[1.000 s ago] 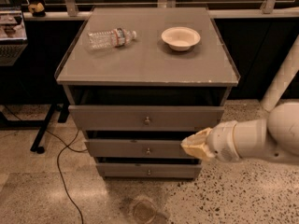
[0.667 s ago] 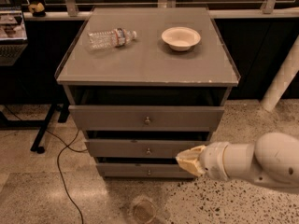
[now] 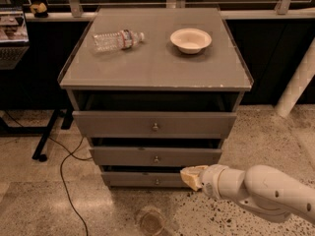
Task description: Open bottom drawer
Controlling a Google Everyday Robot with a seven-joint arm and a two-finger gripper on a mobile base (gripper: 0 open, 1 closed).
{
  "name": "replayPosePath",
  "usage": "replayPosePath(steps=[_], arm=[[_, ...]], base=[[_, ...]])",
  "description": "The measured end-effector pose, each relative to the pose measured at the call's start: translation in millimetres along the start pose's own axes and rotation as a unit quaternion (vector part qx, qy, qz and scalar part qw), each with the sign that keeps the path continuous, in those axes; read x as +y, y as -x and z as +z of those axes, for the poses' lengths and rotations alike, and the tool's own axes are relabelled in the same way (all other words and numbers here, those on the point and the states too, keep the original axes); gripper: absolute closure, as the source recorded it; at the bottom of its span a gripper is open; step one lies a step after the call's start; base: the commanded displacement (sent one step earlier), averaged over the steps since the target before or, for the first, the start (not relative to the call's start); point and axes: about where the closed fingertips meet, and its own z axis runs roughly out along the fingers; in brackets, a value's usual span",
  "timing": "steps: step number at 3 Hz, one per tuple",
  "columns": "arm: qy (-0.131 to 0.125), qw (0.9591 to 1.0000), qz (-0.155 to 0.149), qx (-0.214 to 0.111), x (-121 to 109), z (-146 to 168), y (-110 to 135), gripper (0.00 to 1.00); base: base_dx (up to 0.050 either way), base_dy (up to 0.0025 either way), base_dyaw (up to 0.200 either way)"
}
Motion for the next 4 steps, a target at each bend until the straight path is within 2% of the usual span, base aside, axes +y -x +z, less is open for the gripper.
replayPosePath(steps=[1,2,3,4], arm=[[-0.022,0.9995,0.023,0.008,-19.3,29.1,-15.3,1.0],[-0.029,0.9987,0.035,0.024,-35.5,54.4,-24.5,1.0],[-0.045,0.9966,0.041,0.055,-73.3,79.1,-39.5,1.0],[-0.045,0.9967,0.041,0.055,-73.3,79.1,-39.5,1.0]], base=[[0.0,0.0,0.0],[0.0,0.0,0.0],[0.0,0.0,0.0],[0.0,0.0,0.0]])
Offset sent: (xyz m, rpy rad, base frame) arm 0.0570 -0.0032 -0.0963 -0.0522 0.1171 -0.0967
